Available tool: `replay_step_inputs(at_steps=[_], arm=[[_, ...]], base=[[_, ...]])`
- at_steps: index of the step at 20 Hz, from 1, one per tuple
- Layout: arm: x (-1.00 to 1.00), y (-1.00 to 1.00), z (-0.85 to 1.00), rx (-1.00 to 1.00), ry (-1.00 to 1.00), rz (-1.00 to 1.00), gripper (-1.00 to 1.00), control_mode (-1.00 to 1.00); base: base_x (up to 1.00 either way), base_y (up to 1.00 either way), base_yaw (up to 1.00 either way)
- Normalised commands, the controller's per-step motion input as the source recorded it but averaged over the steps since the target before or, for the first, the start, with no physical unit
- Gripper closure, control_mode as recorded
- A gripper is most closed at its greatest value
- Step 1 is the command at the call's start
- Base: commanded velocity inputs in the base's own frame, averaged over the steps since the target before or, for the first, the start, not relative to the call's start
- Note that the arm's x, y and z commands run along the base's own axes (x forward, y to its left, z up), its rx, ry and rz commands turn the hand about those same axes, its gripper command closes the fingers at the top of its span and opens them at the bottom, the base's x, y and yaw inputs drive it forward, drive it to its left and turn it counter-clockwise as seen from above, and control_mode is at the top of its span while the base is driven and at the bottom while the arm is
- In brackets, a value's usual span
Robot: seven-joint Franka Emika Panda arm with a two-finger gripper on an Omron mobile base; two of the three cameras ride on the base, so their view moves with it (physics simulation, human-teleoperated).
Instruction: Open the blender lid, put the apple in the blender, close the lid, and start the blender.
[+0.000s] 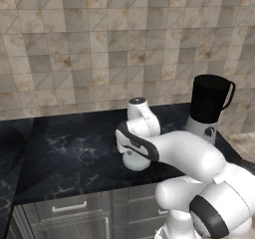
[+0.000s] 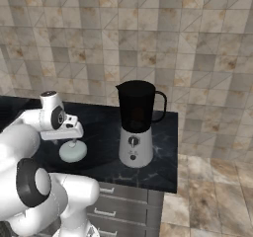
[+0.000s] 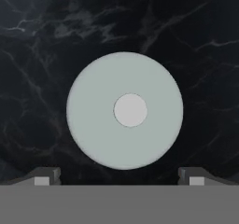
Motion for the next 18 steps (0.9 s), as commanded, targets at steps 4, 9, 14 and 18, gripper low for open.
replay_step_inputs(at_steps=[4,9,14,18], arm=[[0.23,0.0,-0.2,0.0,0.05,0.0,-1.0,-1.0],[0.27,0.0,-0.23,0.0,0.06,0.0,-1.0,-1.0],[0.23,0.0,-0.25,0.0,0.05,0.0,-1.0,-1.0],[0.2,0.0,-0.23,0.0,0.05,0.0,-1.0,-1.0]], base=[[0.0,0.0,0.0],[0.0,0.0,0.0],[0.0,0.0,0.0],[0.0,0.0,0.0]])
